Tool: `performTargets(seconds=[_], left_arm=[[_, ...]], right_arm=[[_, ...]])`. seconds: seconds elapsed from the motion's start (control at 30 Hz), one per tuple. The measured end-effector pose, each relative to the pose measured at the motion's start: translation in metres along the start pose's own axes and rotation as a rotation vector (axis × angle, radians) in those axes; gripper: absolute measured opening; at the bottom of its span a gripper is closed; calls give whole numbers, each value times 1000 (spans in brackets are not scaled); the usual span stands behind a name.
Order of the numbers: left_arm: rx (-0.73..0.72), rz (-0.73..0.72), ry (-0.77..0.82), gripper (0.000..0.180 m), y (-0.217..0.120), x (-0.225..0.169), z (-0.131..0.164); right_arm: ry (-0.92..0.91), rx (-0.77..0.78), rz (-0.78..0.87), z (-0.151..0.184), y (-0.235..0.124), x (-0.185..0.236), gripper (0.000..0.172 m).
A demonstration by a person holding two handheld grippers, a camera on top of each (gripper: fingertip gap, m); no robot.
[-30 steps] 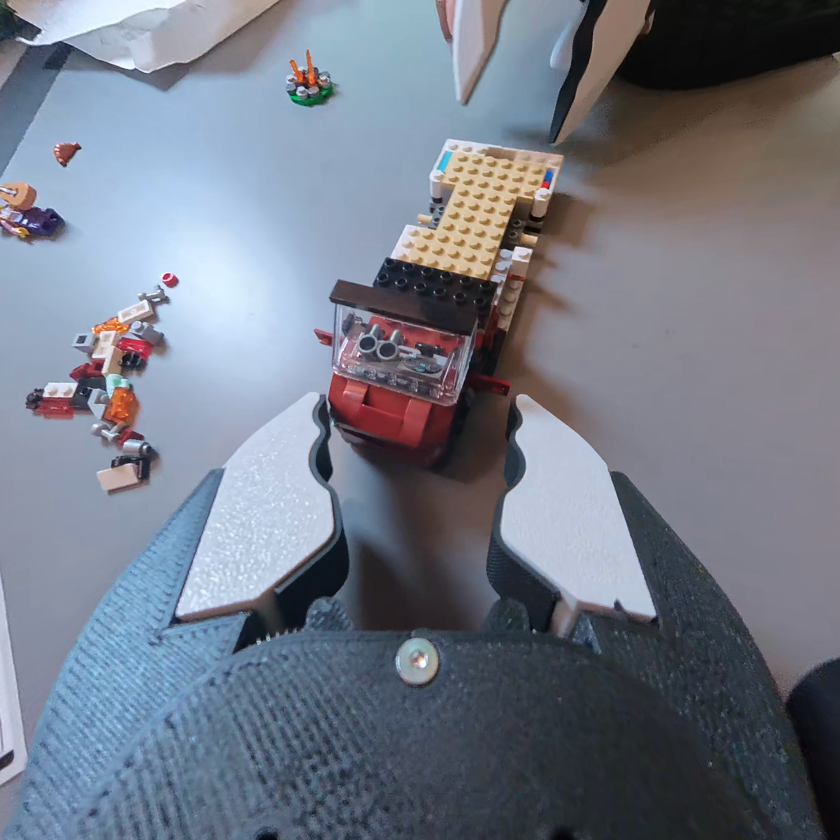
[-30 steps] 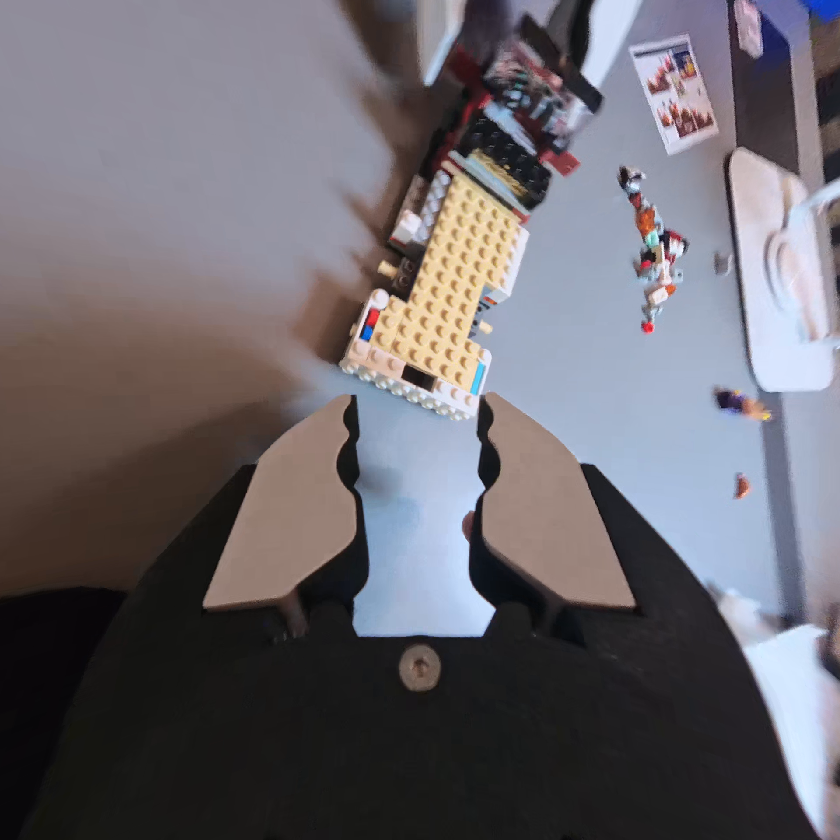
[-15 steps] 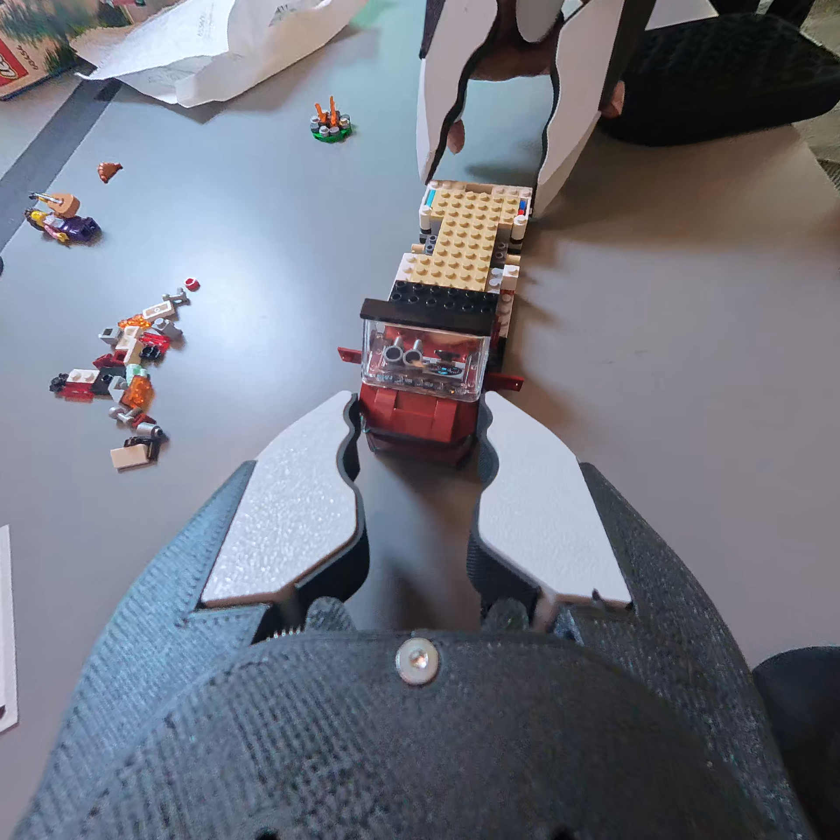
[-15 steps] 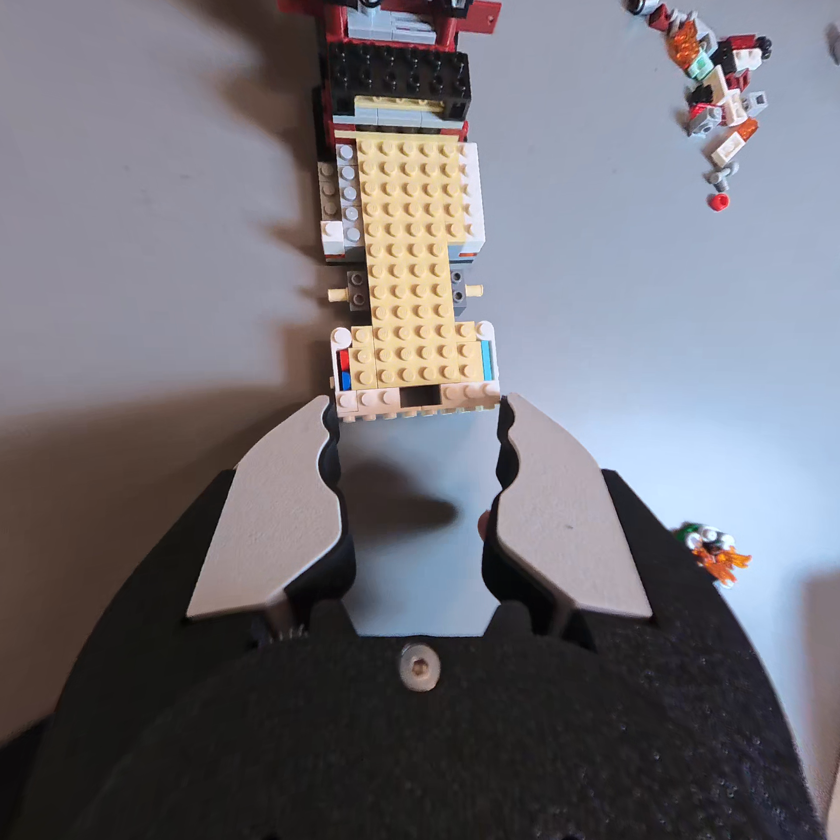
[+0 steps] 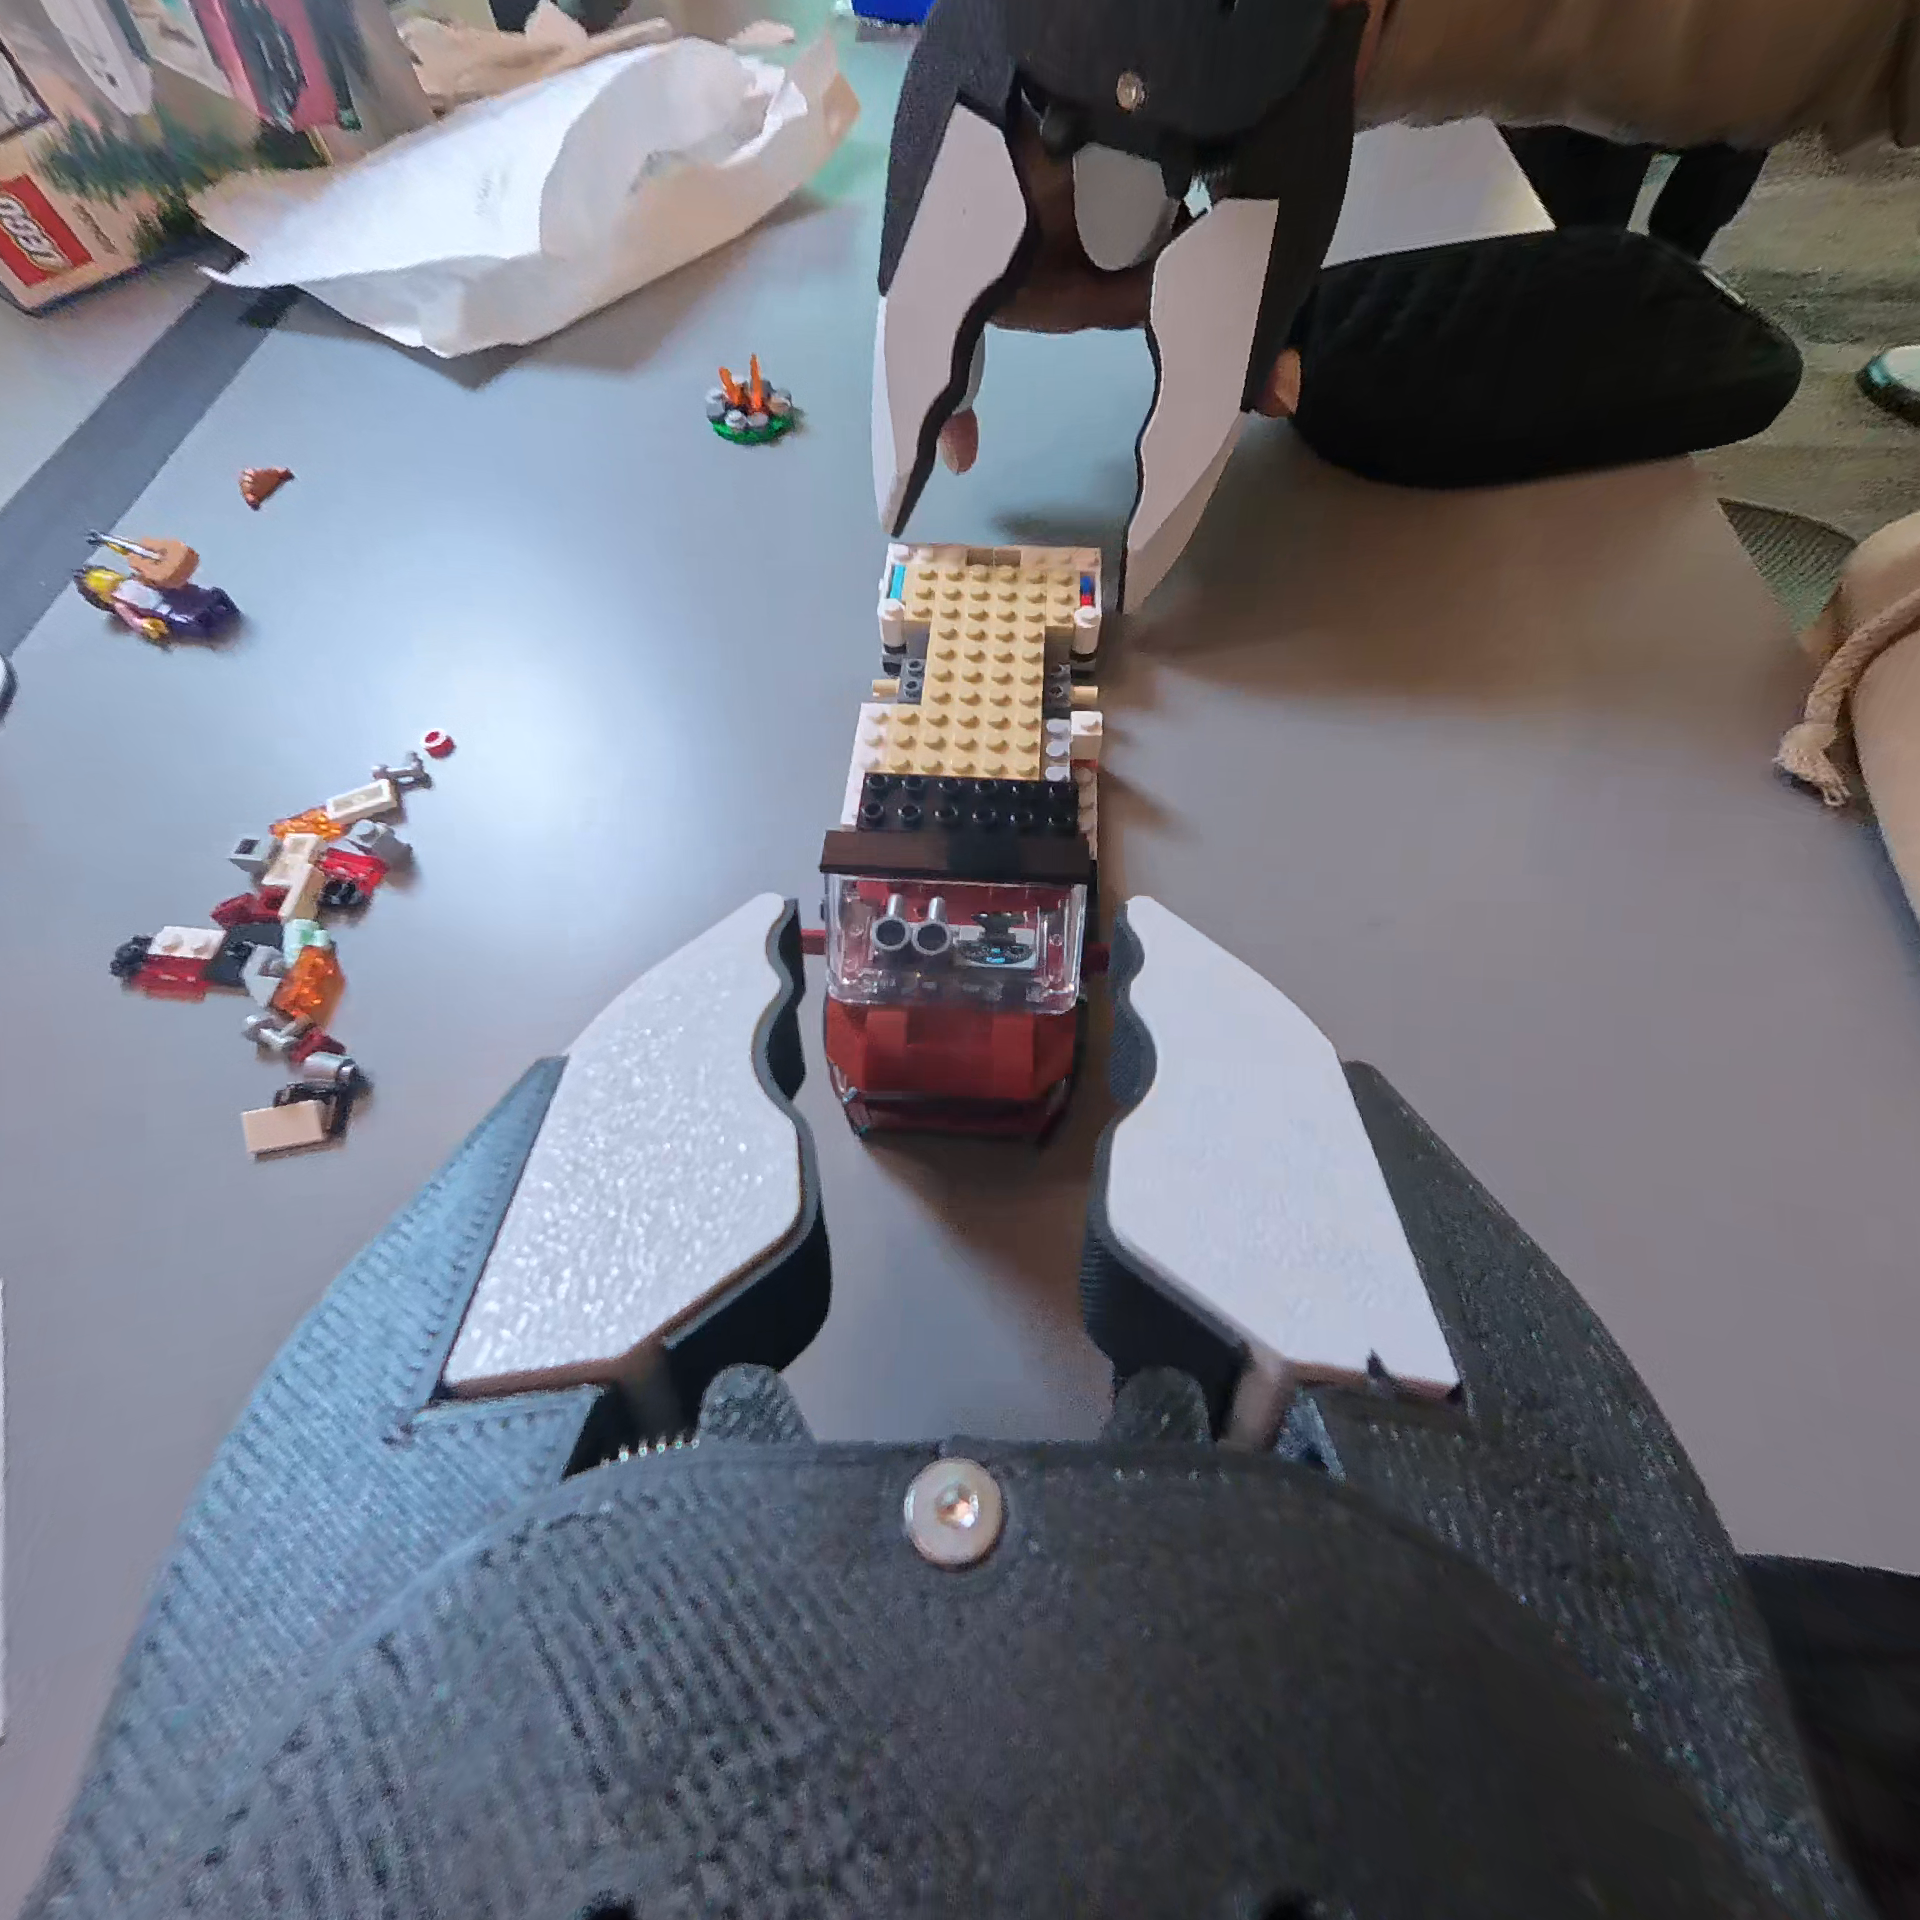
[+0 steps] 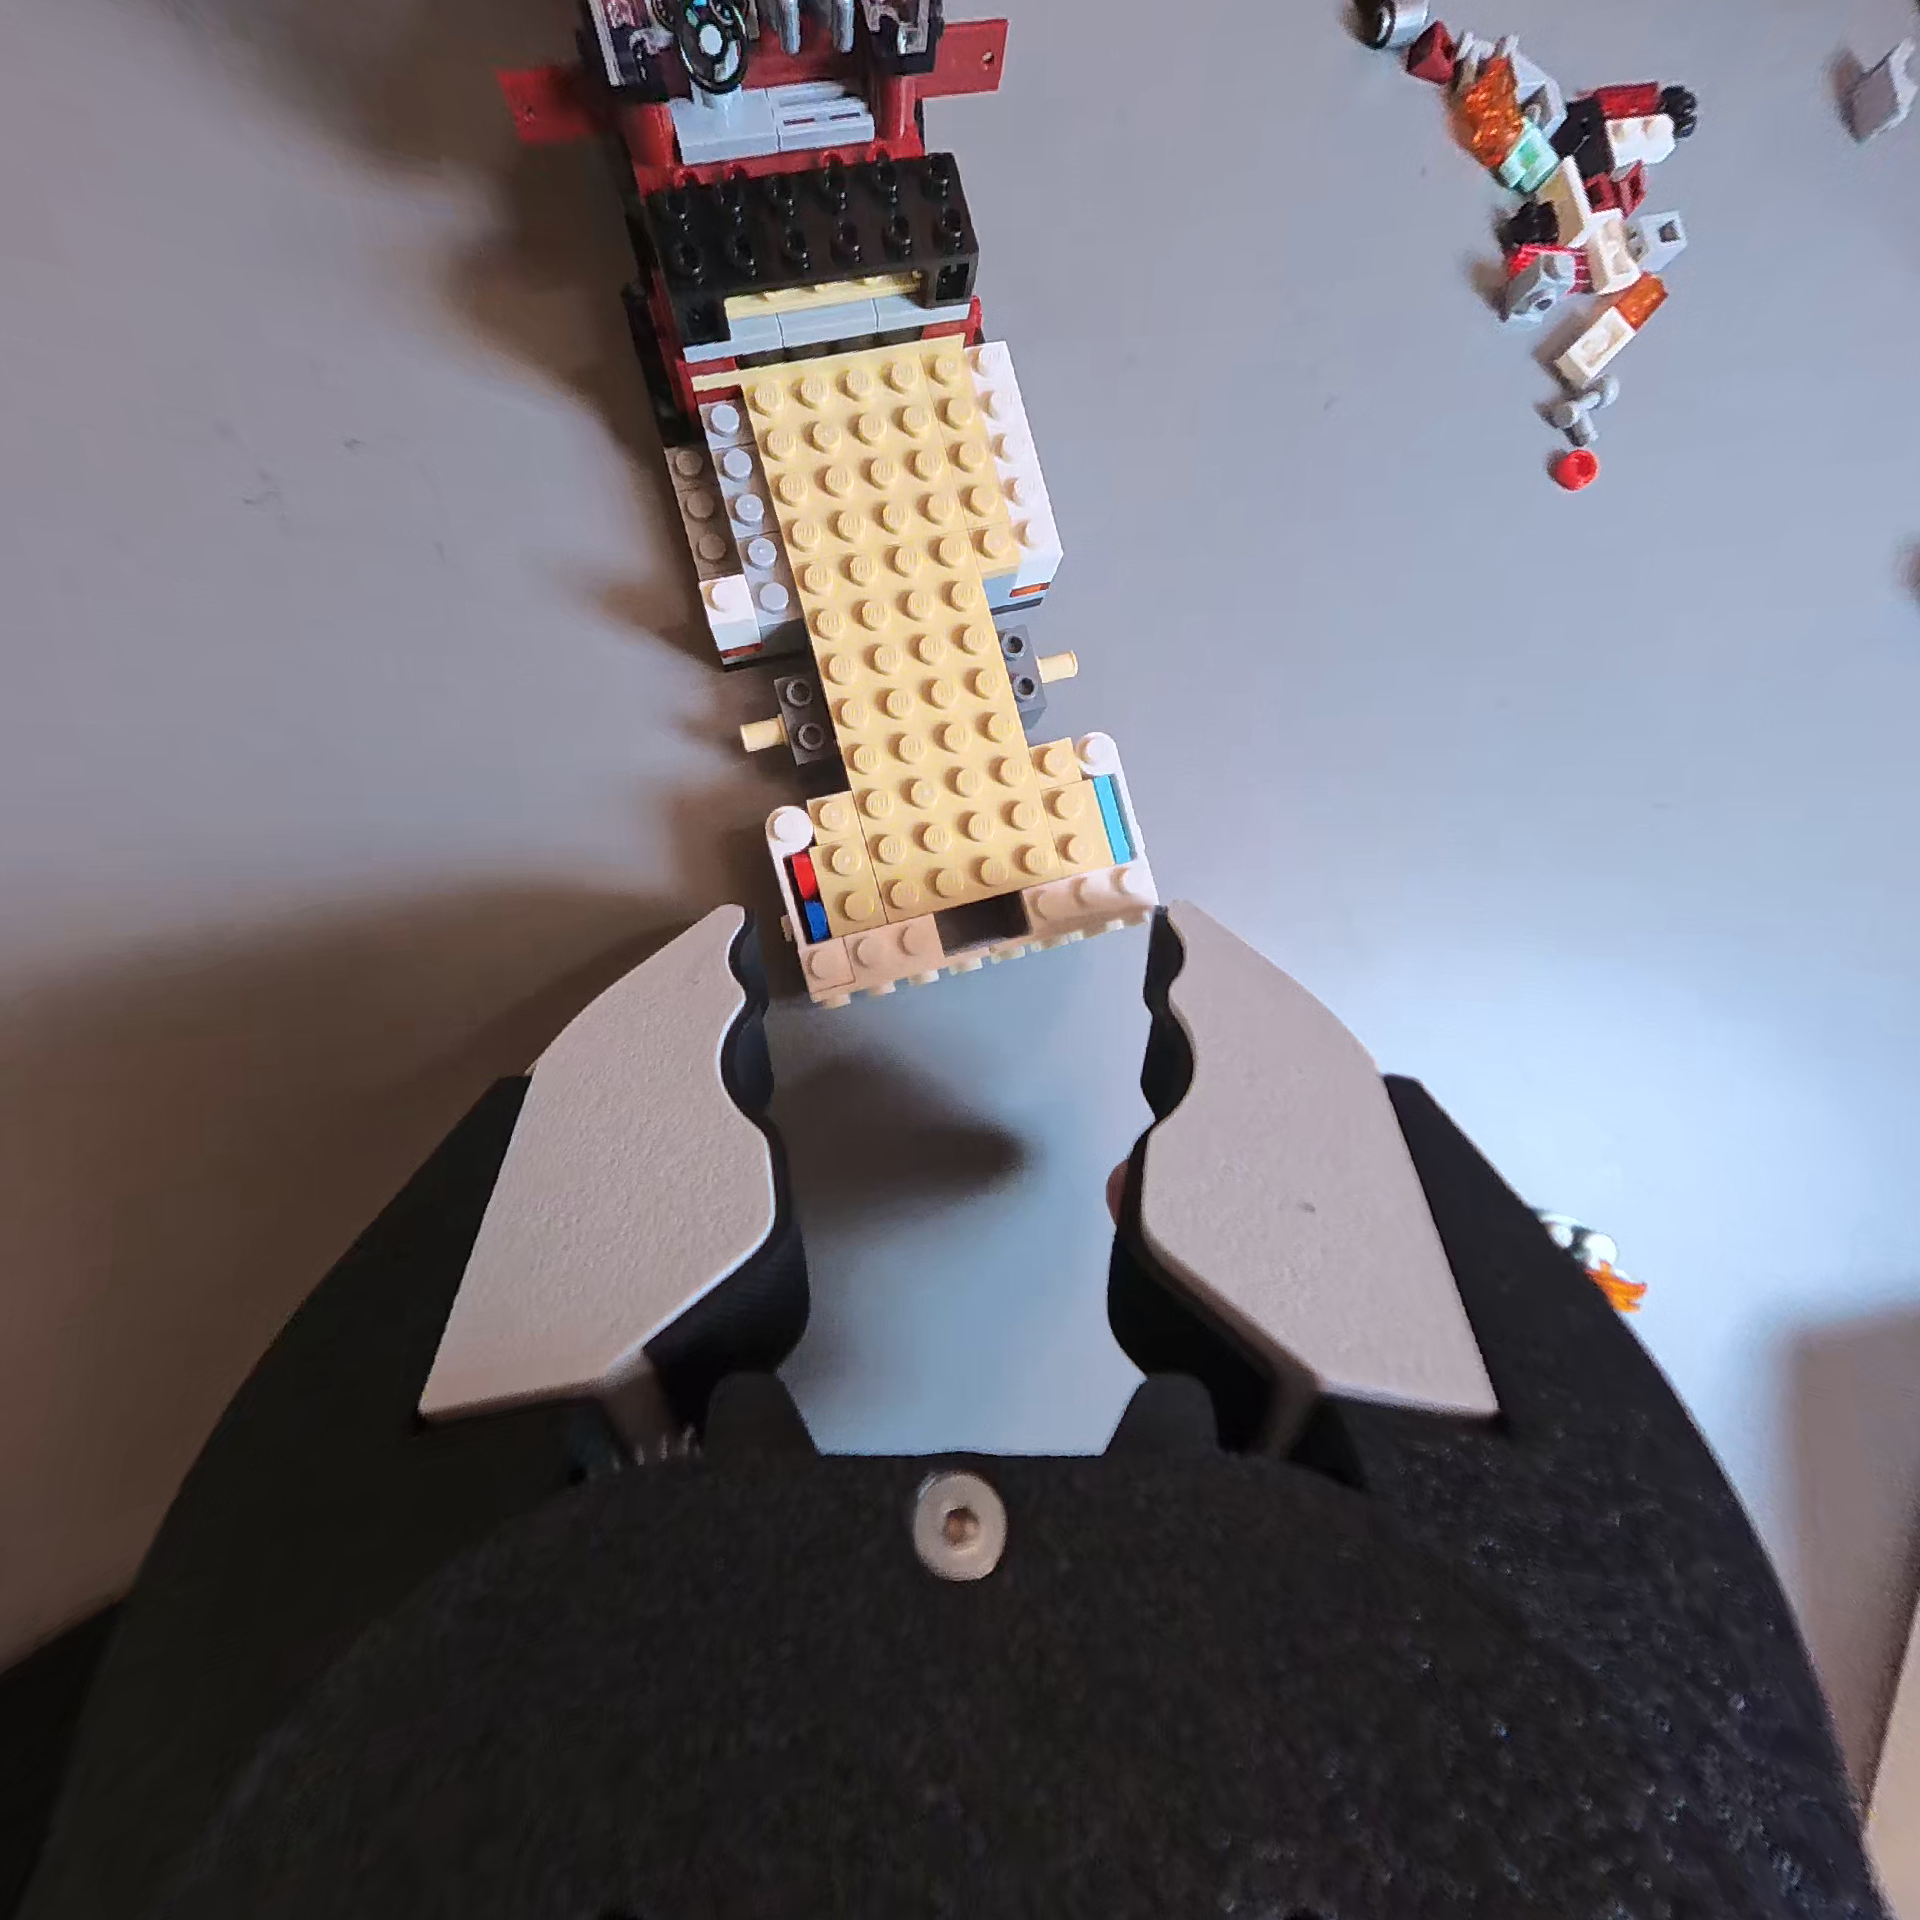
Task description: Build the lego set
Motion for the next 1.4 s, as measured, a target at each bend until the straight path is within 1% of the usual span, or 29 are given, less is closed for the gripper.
performTargets(seconds=[0.07, 0.1, 0.13, 0.4, 0.67, 0.73, 0.77, 0.83, 0.9, 0.93, 1.0, 1.1, 1.17, 1.23, 1.27, 1.4], left_arm=[[16, 18, -17, 55, 4, 0, 2], [18, 6, -14, 49, 5, 0, 3], [15, 2, -4, 49, 5, -1, 3], [53, -26, 22, 49, 5, -3, 1], [28, -32, 8, 49, 6, -4, 3], [13, -36, 9, 49, 5, -5, 4], [11, -40, 6, 49, 4, -6, 5], [0, -51, 11, 59, 1, -8, 7], [-31, -61, -10, 62, -4, -10, 7], [-53, -81, -17, 61, -7, -10, 7], [-95, -128, -34, 52, -13, -10, 7], [-160, -240, -78, 22, -25, -8, 7], [-197, -323, -101, 0, -31, -5, 10], [-208, -405, -153, 0, -35, -1, 12], [-216, -432, -177, 0, -37, 1, 13], [-228, -550, -235, 0, -42, 3, 16]], right_arm=[[-3, 1, -4, 0, 1, -1, 70], [-3, -1, -6, 0, 1, -2, 70], [0, -4, -10, 0, 1, -3, 69], [7, -29, -11, 1, 3, -7, 67], [17, -45, -4, 2, 3, -8, 68], [28, -60, -1, 3, 2, -8, 71], [32, -69, 8, 4, 0, -8, 74], [43, -103, 21, 5, -6, -6, 77], [48, -145, 46, 6, -12, -4, 79], [49, -170, 66, 7, -15, -3, 77], [58, -229, 105, 7, -21, -1, 70], [61, -339, 173, 6, -27, 5, 48], [53, -390, 230, 3, -28, 7, 26], [48, -428, 272, -1, -28, 7, 5], [44, -438, 299, -4, -27, 6, 0], [54, -445, 380, -11, -28, 1, 0]])
Point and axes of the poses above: each gripper's, where its closed fingertips meet, y out along the fingers, z out of its underside, x = y × z across the jaws, the point moved 10 cm from there along -y, back along the fingers, and after that the axes turned 4 degrees about -z, right-handed, at the moved point
